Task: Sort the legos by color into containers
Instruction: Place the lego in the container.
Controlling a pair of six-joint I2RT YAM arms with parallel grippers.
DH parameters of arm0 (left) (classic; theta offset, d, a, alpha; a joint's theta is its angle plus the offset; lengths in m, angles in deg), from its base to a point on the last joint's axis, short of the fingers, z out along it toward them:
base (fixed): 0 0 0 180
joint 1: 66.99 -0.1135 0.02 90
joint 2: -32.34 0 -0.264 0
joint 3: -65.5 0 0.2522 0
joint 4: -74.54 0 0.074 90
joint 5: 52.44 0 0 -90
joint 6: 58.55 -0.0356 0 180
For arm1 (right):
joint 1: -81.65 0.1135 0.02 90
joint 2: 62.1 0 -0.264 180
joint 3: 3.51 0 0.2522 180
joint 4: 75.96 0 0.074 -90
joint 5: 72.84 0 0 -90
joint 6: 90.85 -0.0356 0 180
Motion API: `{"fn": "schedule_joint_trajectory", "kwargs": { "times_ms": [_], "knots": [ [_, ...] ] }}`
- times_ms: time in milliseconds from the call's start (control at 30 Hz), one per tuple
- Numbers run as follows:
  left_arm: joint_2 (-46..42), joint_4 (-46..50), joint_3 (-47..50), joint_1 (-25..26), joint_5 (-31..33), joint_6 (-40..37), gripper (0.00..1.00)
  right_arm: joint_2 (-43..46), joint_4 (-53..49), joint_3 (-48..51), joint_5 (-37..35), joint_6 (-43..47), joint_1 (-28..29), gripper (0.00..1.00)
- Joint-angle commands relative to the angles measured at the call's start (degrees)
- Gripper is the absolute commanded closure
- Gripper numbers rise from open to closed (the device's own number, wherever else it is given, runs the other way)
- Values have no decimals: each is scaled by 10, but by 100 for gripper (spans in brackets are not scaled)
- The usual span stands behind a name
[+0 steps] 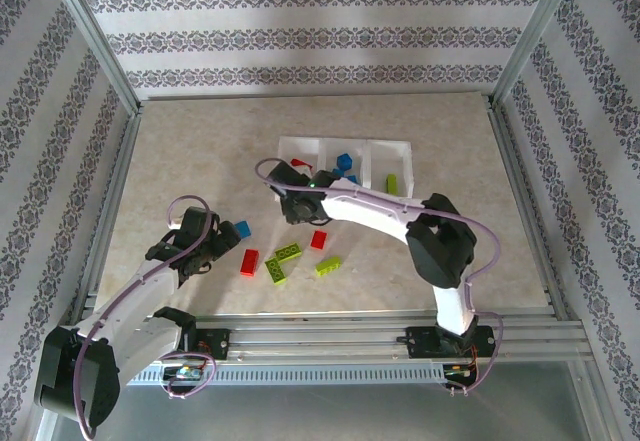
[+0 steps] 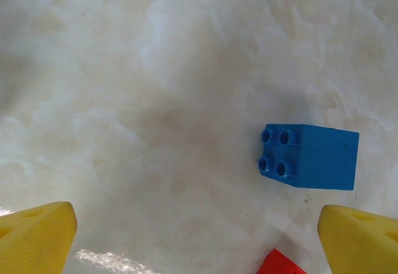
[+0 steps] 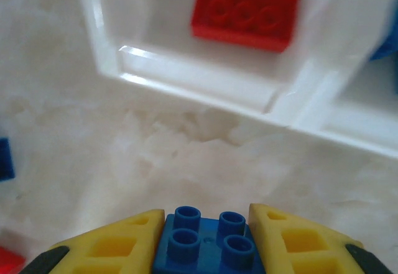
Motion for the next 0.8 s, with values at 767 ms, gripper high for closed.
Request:
{"fn": "schedule_joint_trajectory", "kwargs": {
  "times_ms": [767],
  "knots": [
    [-6, 3, -20, -11, -13, -16, 0, -41, 23, -41, -34, 102, -162, 77]
  ]
}}
